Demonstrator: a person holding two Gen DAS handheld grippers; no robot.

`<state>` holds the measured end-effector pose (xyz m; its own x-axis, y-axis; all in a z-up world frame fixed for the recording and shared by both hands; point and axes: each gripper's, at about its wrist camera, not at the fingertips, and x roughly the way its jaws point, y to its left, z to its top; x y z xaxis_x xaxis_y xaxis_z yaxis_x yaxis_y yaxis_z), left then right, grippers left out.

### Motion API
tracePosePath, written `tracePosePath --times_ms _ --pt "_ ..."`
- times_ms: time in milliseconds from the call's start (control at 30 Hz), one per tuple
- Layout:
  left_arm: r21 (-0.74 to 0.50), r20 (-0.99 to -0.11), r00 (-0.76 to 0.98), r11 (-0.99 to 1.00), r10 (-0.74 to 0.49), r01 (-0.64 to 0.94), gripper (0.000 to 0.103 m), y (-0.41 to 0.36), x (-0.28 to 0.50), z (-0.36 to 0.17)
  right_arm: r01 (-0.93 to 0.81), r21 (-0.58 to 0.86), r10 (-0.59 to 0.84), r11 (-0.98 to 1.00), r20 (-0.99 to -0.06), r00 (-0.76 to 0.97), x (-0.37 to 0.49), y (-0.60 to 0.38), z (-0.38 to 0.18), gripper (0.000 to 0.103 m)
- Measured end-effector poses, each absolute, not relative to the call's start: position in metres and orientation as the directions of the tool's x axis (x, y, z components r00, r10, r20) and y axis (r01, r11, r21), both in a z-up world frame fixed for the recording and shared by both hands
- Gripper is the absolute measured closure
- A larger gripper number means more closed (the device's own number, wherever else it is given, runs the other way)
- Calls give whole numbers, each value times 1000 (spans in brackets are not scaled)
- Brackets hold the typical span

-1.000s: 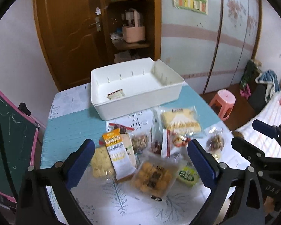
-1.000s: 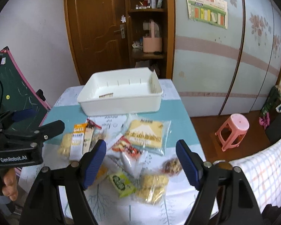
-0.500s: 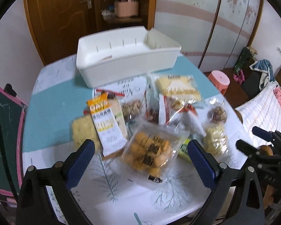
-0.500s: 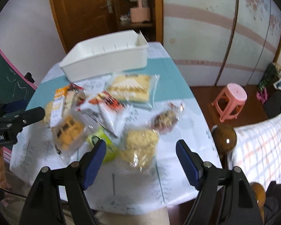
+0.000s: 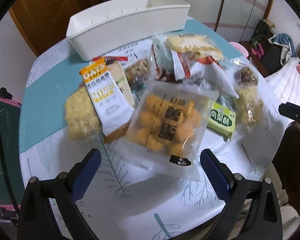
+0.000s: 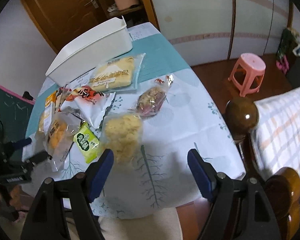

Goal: Organize snacks
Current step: 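Grasp yellow puff bag with left gripper while right gripper grasps crumbly cookie bag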

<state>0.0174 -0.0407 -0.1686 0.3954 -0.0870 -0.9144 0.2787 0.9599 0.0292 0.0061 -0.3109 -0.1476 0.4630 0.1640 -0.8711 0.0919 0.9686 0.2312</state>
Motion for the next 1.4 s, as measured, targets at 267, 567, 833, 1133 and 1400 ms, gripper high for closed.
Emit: tracePosePath --times_ms 267,567,833,1133,1400 --pt "-42 -921 366 969 -132 244 4 -37 33 -179 52 288 240 956 -873 424 31 -289 -165 26" --pt "-48 -934 332 964 -136 260 4 -57 60 -196 35 189 162 981 -913 375 57 -267 -186 27" --pt "-10 -948 304 966 -91 258 2 -67 76 -209 -20 101 101 995 -923 372 60 -250 -188 32" --pt "38 -945 321 959 -57 281 22 -81 73 -213 -62 56 77 996 -916 394 56 -240 -188 52" --pt "7 -937 340 966 -84 260 29 -70 63 -204 -67 69 91 995 -902 422 46 -237 -173 57"
